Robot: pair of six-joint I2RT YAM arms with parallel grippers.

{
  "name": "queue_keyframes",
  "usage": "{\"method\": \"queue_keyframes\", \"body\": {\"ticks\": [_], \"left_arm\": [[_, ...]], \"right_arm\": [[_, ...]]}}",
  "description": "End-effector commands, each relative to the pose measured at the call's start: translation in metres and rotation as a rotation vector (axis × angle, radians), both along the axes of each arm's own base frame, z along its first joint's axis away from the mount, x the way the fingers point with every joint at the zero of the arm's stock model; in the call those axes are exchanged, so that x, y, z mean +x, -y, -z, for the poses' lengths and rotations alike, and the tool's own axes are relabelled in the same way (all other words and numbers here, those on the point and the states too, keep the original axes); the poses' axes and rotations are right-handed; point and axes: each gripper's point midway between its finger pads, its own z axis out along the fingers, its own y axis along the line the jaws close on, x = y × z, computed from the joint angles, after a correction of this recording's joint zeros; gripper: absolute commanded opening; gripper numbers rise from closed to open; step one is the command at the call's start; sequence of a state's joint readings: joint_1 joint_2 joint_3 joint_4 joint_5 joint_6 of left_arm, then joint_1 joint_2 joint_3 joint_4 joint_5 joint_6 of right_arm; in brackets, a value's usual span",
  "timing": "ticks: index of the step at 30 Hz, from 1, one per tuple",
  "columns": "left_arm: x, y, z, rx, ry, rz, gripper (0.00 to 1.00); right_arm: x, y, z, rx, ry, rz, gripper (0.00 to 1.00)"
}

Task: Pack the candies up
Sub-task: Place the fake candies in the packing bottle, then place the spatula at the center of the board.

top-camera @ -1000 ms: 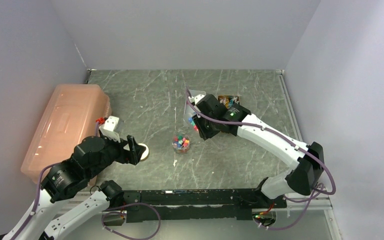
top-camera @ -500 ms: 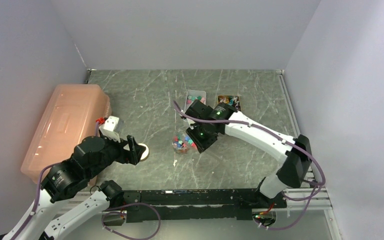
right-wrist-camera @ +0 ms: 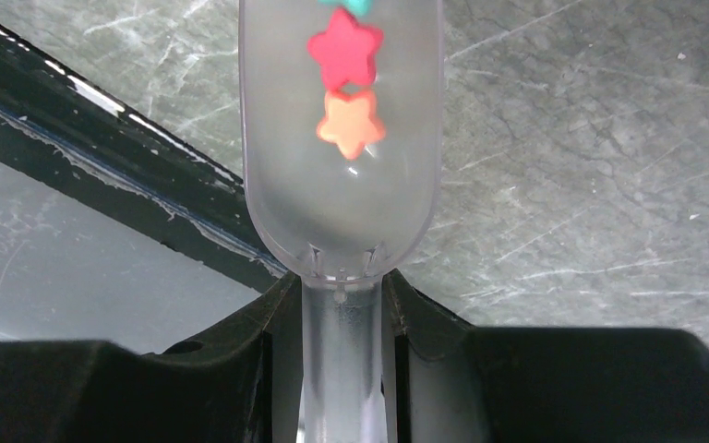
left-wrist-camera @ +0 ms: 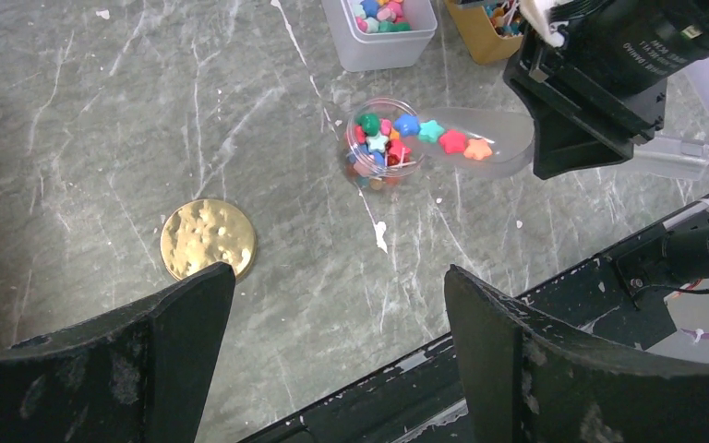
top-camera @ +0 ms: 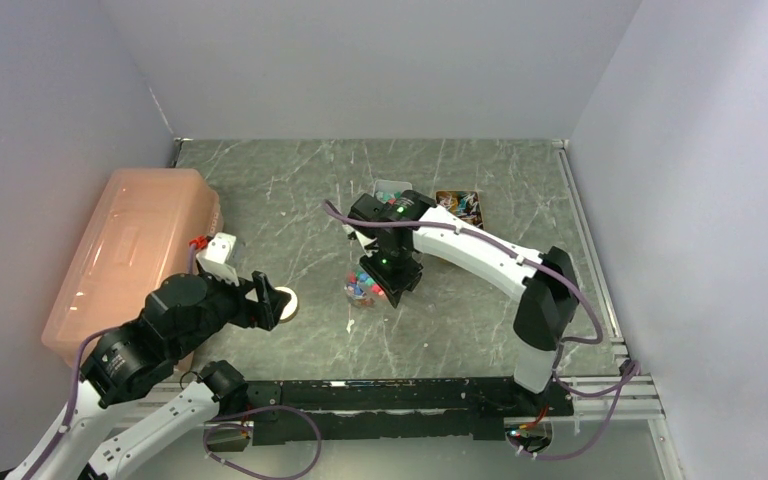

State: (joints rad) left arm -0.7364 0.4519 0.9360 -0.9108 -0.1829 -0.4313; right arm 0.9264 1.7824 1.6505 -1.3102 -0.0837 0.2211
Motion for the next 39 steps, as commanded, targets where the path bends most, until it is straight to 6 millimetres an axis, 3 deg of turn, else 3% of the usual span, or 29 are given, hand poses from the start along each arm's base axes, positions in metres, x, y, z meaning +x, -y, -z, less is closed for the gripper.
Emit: {"method": "queue_keyframes", "body": {"ticks": [1,18,28,39], "left_arm": [[0.0,-0.001,-0.008,-0.023,0.024,-0.006,0.9],[-0.001,-0.002,-0.009,-0.026,0.03,-0.005,0.9],[0.001,-0.001,-0.007,-0.018,0.021,-0.009,0.9],[0.002,0.003,-0.005,-0.008,0.009,0.002,0.89]], "right_arm": [[-0.006,0.005,-0.01,-0.045,-0.034,0.016,0.0],[-0.019,0.009,-0.009,-0.077,-0.108,0.053,0.0],[-0.017,0.01,-0.021,0.022,-0.032,0.107,0.0],[-0.007,0.045,-0.013,0.07,0.175,0.246,0.0]]}}
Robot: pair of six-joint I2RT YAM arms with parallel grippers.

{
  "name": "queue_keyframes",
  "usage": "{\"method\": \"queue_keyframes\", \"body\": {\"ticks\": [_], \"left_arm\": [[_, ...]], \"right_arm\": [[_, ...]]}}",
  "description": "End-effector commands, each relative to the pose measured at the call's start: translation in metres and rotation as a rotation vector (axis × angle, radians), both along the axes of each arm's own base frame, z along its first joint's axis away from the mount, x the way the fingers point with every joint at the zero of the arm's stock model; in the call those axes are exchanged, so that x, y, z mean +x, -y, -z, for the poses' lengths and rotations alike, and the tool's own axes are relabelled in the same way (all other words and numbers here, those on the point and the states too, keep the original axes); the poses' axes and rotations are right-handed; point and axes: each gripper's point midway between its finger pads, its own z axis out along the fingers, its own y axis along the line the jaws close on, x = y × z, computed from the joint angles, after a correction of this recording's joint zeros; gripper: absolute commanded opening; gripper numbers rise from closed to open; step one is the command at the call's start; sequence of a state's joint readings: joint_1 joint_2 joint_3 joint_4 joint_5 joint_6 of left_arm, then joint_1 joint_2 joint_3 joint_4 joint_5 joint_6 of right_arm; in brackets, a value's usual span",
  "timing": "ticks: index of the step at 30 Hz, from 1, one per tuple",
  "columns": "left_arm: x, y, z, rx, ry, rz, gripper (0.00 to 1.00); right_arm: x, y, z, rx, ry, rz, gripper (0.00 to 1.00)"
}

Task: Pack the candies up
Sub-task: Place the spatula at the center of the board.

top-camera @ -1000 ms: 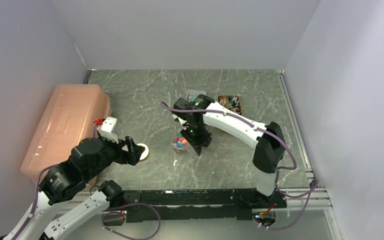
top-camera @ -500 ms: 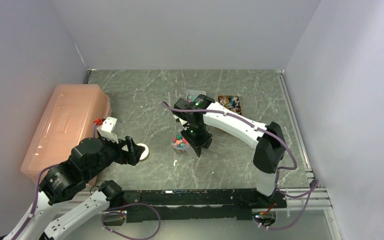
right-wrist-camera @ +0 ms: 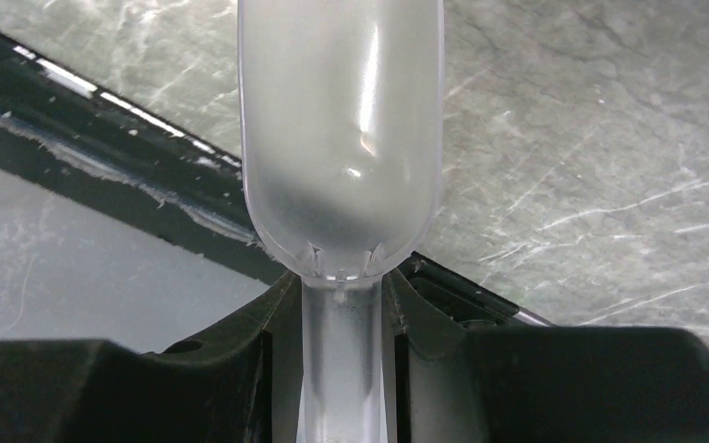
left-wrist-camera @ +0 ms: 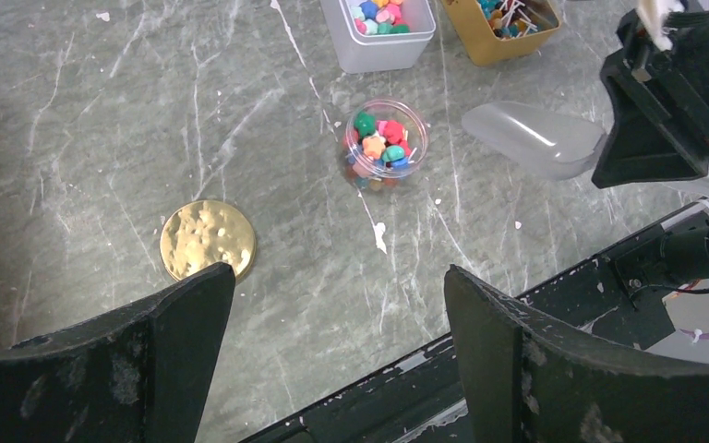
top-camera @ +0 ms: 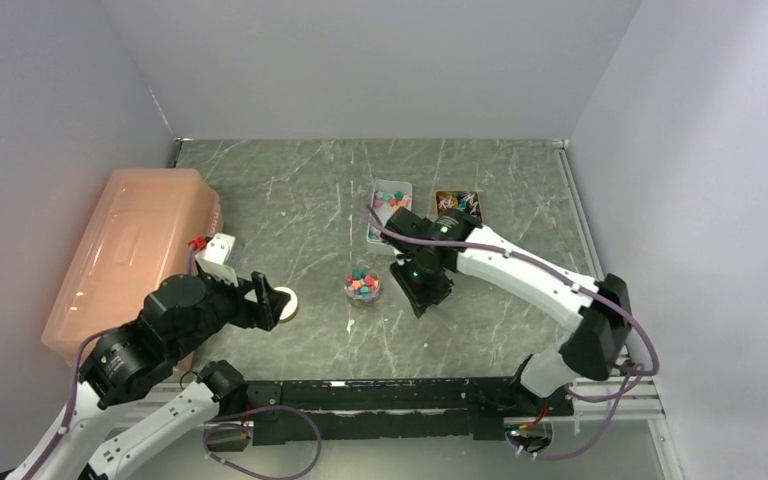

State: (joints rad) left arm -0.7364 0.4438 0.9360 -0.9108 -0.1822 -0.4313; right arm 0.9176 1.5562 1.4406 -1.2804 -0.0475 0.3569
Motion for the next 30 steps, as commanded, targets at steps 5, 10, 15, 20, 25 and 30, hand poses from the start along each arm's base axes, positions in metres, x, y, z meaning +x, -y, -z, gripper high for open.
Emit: {"method": "queue_keyframes", "body": {"ticks": [5,10,15,20,25,30], "left_arm": [[0.004,0.009,-0.002,0.009,-0.008,0.028,0.89],[0.003,0.017,-0.001,0.012,-0.015,0.066,0.88],[0.004,0.015,-0.001,0.013,-0.016,0.052,0.88],[0.005,0.014,0.0,0.014,-0.019,0.045,0.88],[0.005,0.014,0.0,0.016,-0.019,0.049,0.88],[0.004,0.012,0.0,0.013,-0.016,0.04,0.88]], "right_arm": [[0.038,0.023,-0.006,0.049,0.301,0.206,0.0],[0.06,0.053,-0.005,0.025,0.479,0.361,0.0],[0.085,0.09,-0.011,-0.04,0.626,0.505,0.0],[0.112,0.126,-0.013,-0.046,0.723,0.664,0.0],[0.129,0.161,0.0,-0.024,0.783,0.863,0.0],[0.139,0.182,0.016,-0.038,0.804,0.952,0.0]]}}
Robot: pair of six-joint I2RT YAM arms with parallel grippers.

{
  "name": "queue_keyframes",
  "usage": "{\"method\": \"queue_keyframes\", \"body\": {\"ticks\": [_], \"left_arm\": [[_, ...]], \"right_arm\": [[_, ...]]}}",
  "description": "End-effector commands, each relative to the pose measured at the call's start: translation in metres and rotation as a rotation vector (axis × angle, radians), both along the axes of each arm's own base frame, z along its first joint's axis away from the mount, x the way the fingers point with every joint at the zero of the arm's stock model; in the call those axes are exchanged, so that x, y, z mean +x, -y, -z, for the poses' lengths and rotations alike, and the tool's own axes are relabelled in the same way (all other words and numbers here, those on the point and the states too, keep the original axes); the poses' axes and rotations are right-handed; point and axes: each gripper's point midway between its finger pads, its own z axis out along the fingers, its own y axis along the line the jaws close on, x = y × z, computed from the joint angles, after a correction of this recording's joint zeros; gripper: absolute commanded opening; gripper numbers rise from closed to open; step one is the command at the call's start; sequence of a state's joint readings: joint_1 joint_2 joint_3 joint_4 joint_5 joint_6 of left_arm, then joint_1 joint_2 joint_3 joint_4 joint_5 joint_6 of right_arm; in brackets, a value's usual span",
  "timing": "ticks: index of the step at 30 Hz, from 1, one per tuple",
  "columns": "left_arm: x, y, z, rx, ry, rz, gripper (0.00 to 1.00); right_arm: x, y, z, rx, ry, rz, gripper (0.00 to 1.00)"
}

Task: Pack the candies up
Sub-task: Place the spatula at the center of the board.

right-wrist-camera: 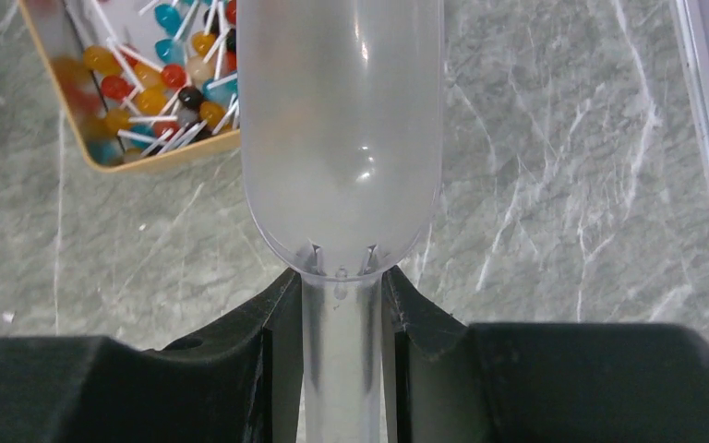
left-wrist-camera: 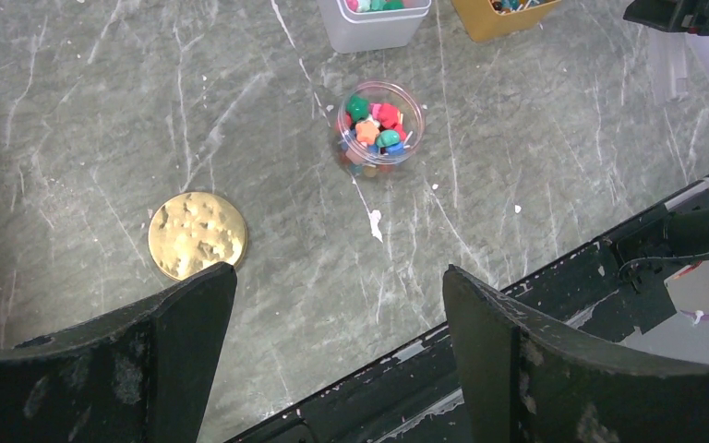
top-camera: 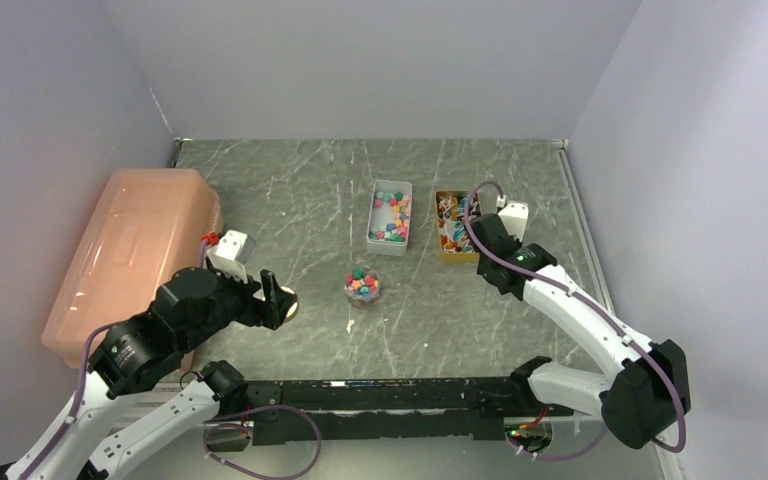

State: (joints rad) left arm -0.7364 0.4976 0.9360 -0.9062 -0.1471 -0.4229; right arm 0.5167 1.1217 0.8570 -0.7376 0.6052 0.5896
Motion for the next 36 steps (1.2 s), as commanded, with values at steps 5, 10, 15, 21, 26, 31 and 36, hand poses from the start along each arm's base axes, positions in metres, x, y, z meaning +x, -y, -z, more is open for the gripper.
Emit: {"method": "queue_keyframes", "body": {"ticks": [5,10,15,21,26,31,36], "left_arm": [[0.002,-0.001,-0.01,-0.019,0.033,-0.009,0.88],[0.001,-0.003,-0.011,-0.027,0.041,-0.02,0.88],[0.002,-0.005,-0.01,-0.022,0.037,-0.028,0.88],[0.003,-0.004,-0.008,-0.013,0.028,-0.029,0.89],[0.004,-0.004,-0.007,-0.007,0.024,-0.036,0.88],[0.006,-0.003,-0.005,0.004,0.012,-0.037,0.88],[0.008,-0.001,-0.002,0.017,0.0,-0.037,0.88]], "right_arm": [[0.036,0.028,0.014,0.065,0.116,0.166,0.0],[0.043,0.042,0.036,0.094,0.093,0.221,0.0],[0.048,0.058,0.06,0.117,0.046,0.284,0.0],[0.052,0.072,0.075,0.144,0.029,0.329,0.0],[0.054,0.082,0.084,0.154,0.014,0.358,0.0],[0.056,0.09,0.086,0.168,0.007,0.384,0.02],[0.057,0.093,0.09,0.189,-0.013,0.386,0.05]]}}
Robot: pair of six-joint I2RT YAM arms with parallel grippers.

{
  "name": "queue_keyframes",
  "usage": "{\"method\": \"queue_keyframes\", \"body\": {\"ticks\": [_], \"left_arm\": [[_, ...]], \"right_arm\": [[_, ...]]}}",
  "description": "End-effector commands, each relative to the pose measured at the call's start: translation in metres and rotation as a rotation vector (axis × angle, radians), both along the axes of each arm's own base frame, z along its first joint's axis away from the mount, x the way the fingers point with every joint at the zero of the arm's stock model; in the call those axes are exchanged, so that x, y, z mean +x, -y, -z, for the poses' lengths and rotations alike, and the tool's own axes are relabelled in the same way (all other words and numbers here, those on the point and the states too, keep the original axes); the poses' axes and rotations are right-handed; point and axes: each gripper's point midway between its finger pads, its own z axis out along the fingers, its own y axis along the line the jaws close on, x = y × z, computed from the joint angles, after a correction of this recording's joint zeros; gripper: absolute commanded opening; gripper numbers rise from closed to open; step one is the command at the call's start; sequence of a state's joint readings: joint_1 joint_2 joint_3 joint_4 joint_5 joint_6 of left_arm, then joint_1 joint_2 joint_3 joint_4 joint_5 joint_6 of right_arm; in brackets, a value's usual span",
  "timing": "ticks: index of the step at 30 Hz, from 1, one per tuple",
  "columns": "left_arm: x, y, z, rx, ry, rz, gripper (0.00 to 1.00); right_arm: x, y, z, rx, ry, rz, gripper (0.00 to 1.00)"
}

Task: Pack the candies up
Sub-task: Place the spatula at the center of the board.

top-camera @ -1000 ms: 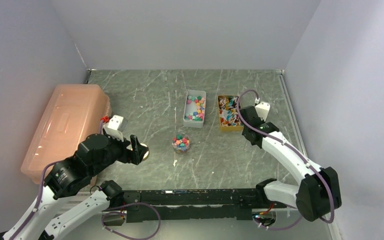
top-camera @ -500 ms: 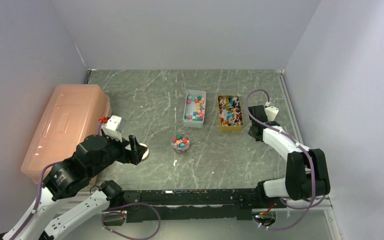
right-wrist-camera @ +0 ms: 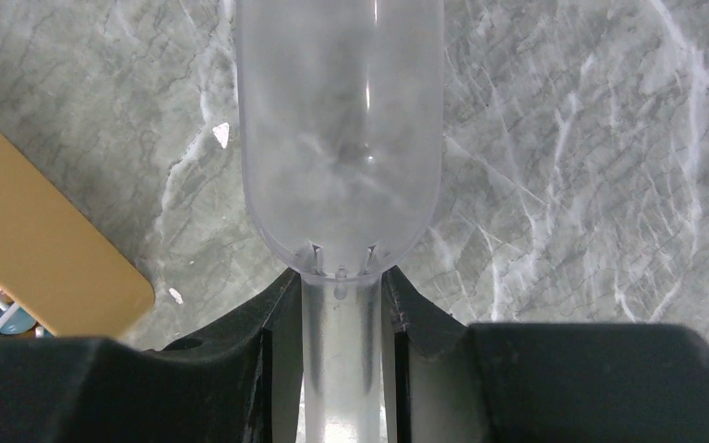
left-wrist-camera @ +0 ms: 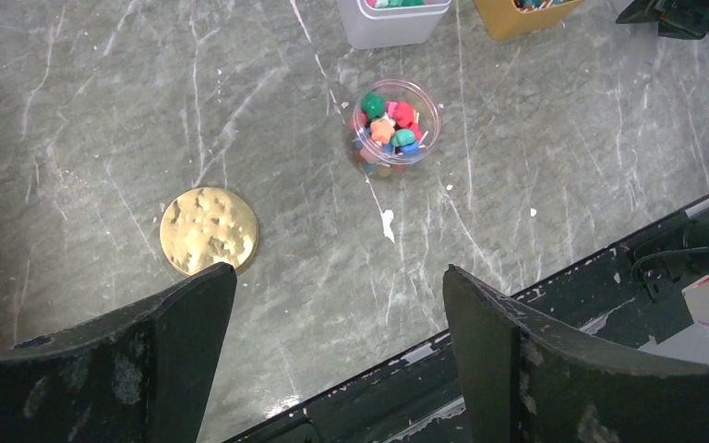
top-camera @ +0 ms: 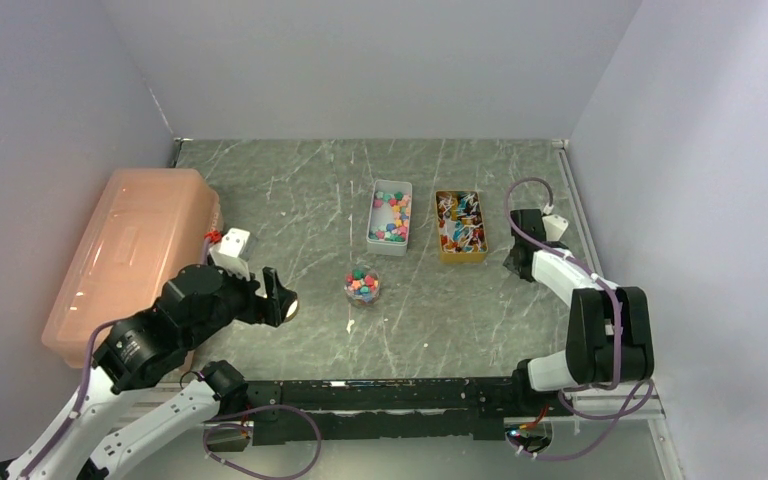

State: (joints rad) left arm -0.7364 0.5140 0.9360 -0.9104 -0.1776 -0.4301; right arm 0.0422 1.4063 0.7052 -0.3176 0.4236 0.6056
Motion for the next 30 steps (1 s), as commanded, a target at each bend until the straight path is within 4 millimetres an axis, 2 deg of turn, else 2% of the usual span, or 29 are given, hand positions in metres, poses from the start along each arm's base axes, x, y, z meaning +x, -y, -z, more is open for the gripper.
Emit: {"method": "queue_keyframes", "body": {"ticks": [1,5,8,9,13,22,26,30], "left_arm": [[0.004,0.002,-0.005,0.0,0.008,-0.007,0.88],[0.005,0.003,-0.004,0.005,0.003,-0.006,0.88],[0.005,0.003,-0.004,0.006,-0.001,-0.01,0.88],[0.006,0.003,-0.003,0.008,-0.001,-0.009,0.88],[0.006,0.003,-0.003,0.009,-0.003,-0.008,0.88],[0.006,0.004,-0.003,0.007,0.0,-0.004,0.87],[0.006,0.005,-0.003,0.009,-0.008,-0.001,0.87],[0.007,0.008,-0.001,0.016,-0.022,0.002,0.88]], "right_arm": [[0.014,0.0,-0.003,0.036,0.039,0.002,0.05],[0.015,-0.003,0.002,0.069,0.024,-0.01,0.09],[0.015,-0.006,0.007,0.086,0.008,-0.017,0.17],[0.015,0.0,0.008,0.093,0.008,0.005,0.19],[0.014,0.0,0.005,0.106,0.017,0.005,0.26],[0.01,-0.002,-0.026,0.108,0.097,-0.013,0.59],[0.004,-0.003,-0.037,0.11,0.116,-0.025,0.67],[-0.002,-0.01,-0.057,0.136,0.166,-0.06,0.68]]}}
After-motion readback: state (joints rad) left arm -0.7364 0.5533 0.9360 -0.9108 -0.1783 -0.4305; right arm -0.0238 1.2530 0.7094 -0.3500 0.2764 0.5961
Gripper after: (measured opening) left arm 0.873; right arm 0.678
